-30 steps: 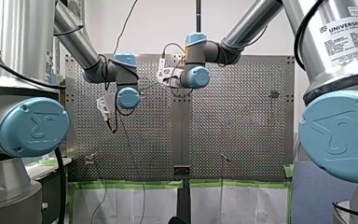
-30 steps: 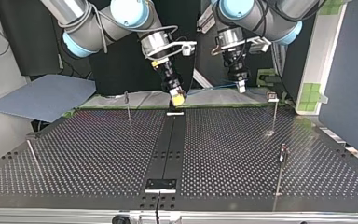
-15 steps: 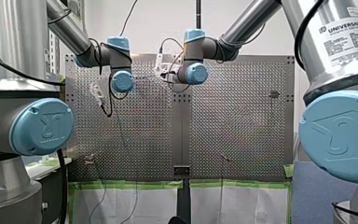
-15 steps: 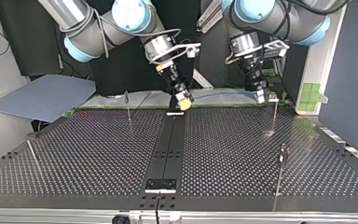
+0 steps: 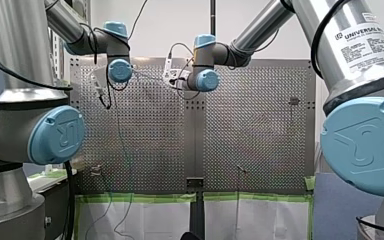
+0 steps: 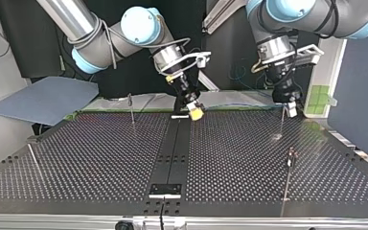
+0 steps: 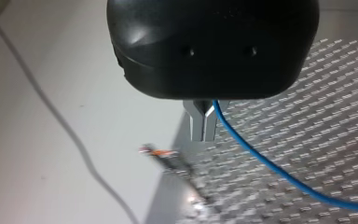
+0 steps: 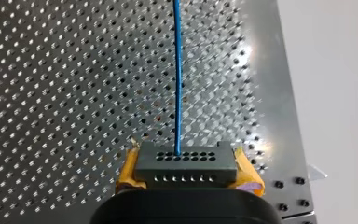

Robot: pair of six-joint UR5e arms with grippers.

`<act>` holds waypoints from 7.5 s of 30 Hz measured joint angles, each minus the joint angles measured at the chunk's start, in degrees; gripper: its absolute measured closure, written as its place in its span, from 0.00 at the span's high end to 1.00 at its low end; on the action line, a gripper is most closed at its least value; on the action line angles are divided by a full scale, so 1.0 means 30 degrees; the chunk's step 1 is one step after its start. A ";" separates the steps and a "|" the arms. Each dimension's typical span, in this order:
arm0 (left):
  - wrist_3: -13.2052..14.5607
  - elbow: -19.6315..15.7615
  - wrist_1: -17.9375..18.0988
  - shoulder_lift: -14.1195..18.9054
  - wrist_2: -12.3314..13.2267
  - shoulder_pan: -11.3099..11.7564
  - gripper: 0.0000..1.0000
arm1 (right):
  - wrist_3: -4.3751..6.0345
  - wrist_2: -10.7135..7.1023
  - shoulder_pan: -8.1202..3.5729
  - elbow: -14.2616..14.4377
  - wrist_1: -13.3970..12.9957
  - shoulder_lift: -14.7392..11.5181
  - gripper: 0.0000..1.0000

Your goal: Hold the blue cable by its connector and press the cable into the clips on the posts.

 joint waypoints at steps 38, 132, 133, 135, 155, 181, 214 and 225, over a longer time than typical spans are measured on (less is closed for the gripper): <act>-0.0027 0.2999 -0.3217 -0.0789 0.3336 0.3042 0.00 | 0.0919 -0.0656 0.0140 -0.3701 0.1564 0.1172 0.00; -0.2977 0.4887 -0.1526 -0.4547 1.0244 0.6936 0.00 | 0.0851 -0.0971 -0.1676 -0.5340 0.1543 0.2865 0.00; -0.2989 0.4887 -0.1519 -0.4552 1.0245 0.6936 0.00 | 0.0859 -0.0982 -0.1704 -0.5400 0.1543 0.2924 0.00; -0.3015 0.4885 -0.1461 -0.4559 1.0246 0.6966 0.00 | 0.0876 -0.1010 -0.1745 -0.5565 0.1546 0.3014 0.00; -0.4812 0.5295 0.0541 -0.4586 0.9842 0.7084 0.00 | 0.1613 -0.1299 -0.1774 -0.7589 0.1753 0.3155 0.00; -0.5070 0.5907 0.1027 -0.5375 1.0220 0.7102 0.00 | 0.1653 -0.1322 -0.2177 -0.7729 0.1843 0.3789 0.00; -0.3918 0.5906 -0.1471 -0.5075 0.9726 0.6907 1.00 | 0.1580 -0.1414 -0.2060 -0.7824 0.2025 0.3962 0.00; -0.3236 0.5810 -0.3327 -0.3632 1.0009 0.6870 1.00 | 0.1510 -0.1416 -0.1937 -0.7898 0.2151 0.3962 0.00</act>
